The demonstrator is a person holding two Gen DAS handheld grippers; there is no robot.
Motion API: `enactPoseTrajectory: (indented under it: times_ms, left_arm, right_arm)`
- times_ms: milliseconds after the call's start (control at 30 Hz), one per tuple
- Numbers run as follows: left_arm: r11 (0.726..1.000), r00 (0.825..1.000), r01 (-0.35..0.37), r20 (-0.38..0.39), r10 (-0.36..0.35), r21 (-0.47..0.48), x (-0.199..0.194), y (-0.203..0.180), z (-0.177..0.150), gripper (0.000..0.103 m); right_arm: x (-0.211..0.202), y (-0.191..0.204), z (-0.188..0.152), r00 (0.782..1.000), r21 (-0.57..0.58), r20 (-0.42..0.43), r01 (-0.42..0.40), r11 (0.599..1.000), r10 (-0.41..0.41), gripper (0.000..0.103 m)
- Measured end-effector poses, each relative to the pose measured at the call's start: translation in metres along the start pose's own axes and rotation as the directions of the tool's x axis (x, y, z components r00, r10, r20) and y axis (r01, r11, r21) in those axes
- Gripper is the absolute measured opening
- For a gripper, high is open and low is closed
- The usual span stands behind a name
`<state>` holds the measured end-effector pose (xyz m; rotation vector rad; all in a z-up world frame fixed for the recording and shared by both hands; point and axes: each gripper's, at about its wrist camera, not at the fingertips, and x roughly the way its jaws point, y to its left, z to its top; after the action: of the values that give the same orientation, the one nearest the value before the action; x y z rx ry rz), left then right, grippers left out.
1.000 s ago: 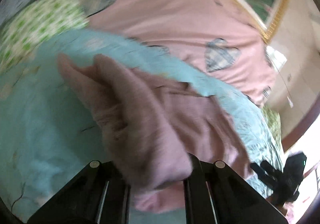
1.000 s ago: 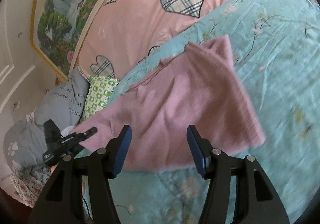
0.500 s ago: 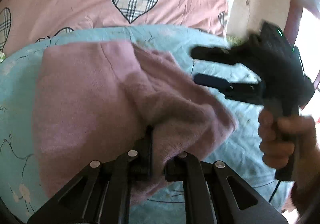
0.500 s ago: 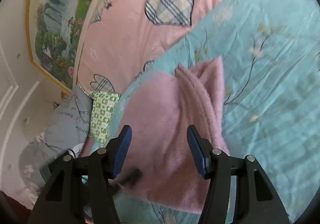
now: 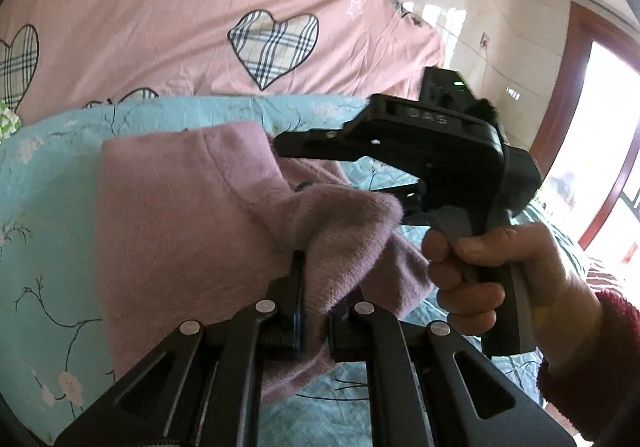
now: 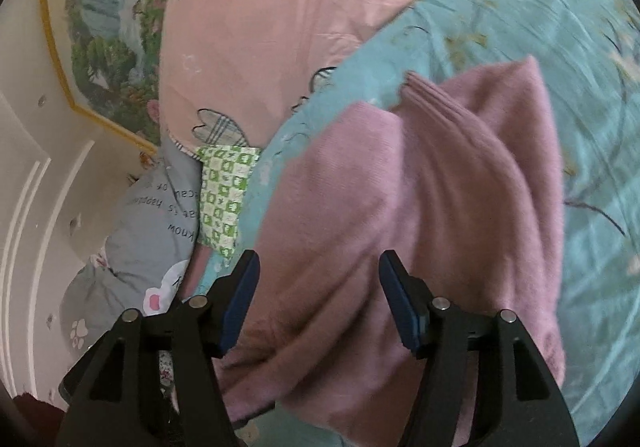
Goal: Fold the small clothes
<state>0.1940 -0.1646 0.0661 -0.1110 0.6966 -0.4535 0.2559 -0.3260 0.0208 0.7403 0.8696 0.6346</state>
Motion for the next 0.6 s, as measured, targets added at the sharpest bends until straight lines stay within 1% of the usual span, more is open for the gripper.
enactPoseTrajectory:
  times_ms: [67, 133, 200, 267, 333, 367, 467, 533, 567, 600]
  left_arm:
    - [1.000, 1.000, 0.001, 0.001, -0.001, 0.002, -0.001, 0.001, -0.001, 0.007]
    - [1.000, 1.000, 0.002, 0.000, -0.002, -0.005, -0.003, 0.003, -0.002, 0.007]
    - [1.000, 1.000, 0.006, 0.003, -0.006, -0.019, -0.005, 0.009, -0.002, 0.007]
    - [0.999, 1.000, 0.026, 0.006, -0.026, -0.038, -0.009, 0.015, -0.003, 0.007]
    - [0.999, 1.000, 0.028, 0.008, -0.028, -0.041, -0.009, 0.015, -0.002, 0.007]
    - [0.999, 1.000, 0.029, 0.011, -0.029, -0.039, -0.009, 0.015, -0.002, 0.007]
    - [0.999, 0.999, 0.028, 0.020, -0.027, -0.040, -0.012, 0.014, -0.002, 0.007]
    - [0.999, 1.000, 0.027, 0.017, -0.026, -0.035, -0.012, 0.014, -0.001, 0.007]
    - [0.999, 1.000, 0.022, 0.016, -0.021, -0.031, -0.012, 0.013, -0.001, 0.007]
    - [1.000, 1.000, 0.015, 0.014, -0.014, -0.025, -0.011, 0.012, 0.001, 0.007]
  right_arm:
    - [0.009, 0.001, 0.003, 0.999, 0.017, -0.041, 0.025, 1.000, -0.025, 0.064]
    - [0.017, 0.000, 0.007, 0.992, 0.028, -0.069, 0.104, 0.994, -0.102, 0.064]
    - [0.017, -0.002, 0.009, 0.987, 0.043, -0.071, 0.147, 0.988, -0.143, 0.064]
    - [0.011, -0.004, 0.010, 0.989, 0.053, -0.071, 0.130, 0.990, -0.126, 0.064]
    - [0.010, -0.007, 0.009, 0.992, 0.080, -0.092, 0.095, 0.992, -0.088, 0.064]
    - [0.014, -0.008, 0.009, 0.991, 0.091, -0.110, 0.087, 0.992, -0.077, 0.064]
    - [0.028, -0.009, 0.012, 0.984, 0.103, -0.154, 0.106, 0.989, -0.089, 0.064]
    - [0.044, -0.008, 0.014, 0.981, 0.109, -0.180, 0.091, 0.990, -0.071, 0.064]
    - [0.049, -0.006, 0.015, 0.981, 0.103, -0.185, 0.085, 0.991, -0.065, 0.060]
    - [0.055, -0.003, 0.016, 0.979, 0.082, -0.193, 0.083, 0.993, -0.066, 0.034]
